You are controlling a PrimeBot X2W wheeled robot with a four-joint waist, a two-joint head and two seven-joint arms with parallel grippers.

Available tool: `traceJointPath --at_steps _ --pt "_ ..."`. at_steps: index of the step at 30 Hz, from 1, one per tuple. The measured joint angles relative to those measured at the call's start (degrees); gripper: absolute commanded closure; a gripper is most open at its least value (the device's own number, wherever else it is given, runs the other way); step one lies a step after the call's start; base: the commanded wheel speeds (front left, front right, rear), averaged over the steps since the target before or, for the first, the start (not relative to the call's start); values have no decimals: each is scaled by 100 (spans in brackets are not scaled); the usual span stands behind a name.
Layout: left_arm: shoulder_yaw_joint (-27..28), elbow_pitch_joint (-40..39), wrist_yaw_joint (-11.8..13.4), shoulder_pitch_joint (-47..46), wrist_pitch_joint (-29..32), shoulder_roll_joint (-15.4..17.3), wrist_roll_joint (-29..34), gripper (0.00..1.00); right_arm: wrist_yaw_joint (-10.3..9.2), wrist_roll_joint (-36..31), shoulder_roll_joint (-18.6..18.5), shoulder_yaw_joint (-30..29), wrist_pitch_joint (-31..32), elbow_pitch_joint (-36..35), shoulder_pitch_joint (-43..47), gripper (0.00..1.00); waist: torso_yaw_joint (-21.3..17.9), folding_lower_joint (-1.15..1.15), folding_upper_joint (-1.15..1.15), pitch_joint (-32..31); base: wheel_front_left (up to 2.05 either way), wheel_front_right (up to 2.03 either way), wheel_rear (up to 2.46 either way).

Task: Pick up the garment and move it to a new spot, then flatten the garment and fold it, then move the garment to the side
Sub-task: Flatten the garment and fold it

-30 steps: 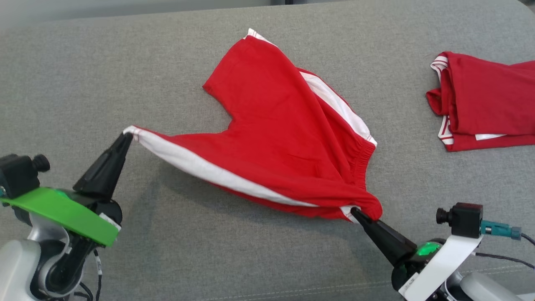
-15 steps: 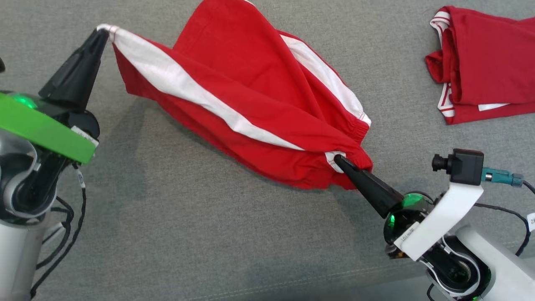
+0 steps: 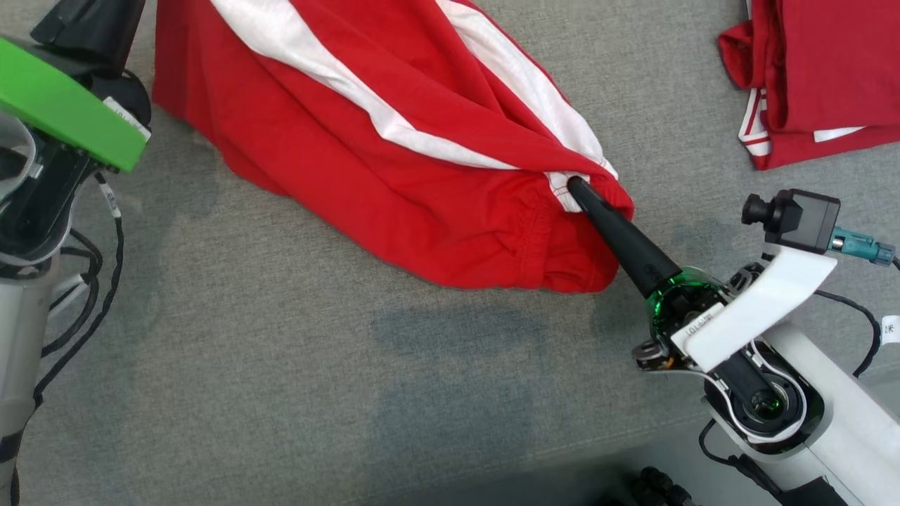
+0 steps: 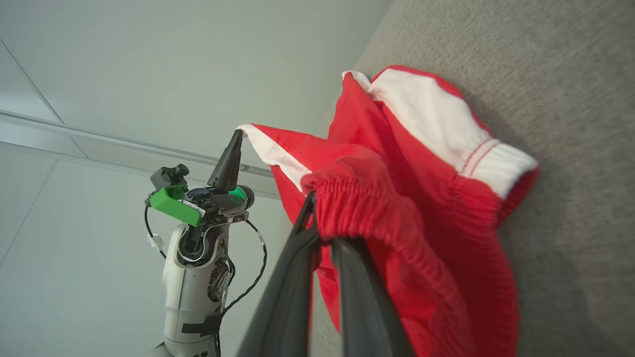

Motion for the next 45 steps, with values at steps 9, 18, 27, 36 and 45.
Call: traceJointPath --at_steps 9,18,27,36,45 --pt "-125 286 -19 -782 1 -292 93 100 0 76 51 -160 -160 29 -91 100 -201 0 0 395 0 0 0" --pt "-298 899 -60 -1165 4 -281 294 100 1 110 237 -101 -259 23 -237 100 -416 0 0 586 0 0 0" --pt "-560 1389 -71 -1339 -31 -220 617 100 1 136 333 14 -372 83 -256 100 -631 0 0 615 0 0 0" --pt "-782 1736 -79 -1638 -202 -311 713 8 1 149 369 31 -499 134 -255 86 -751 0 0 546 0 0 0" --pt "-932 2213 -103 -1643 -431 -359 712 0 1 149 327 20 -546 255 -256 0 -690 0 0 412 0 0 0"
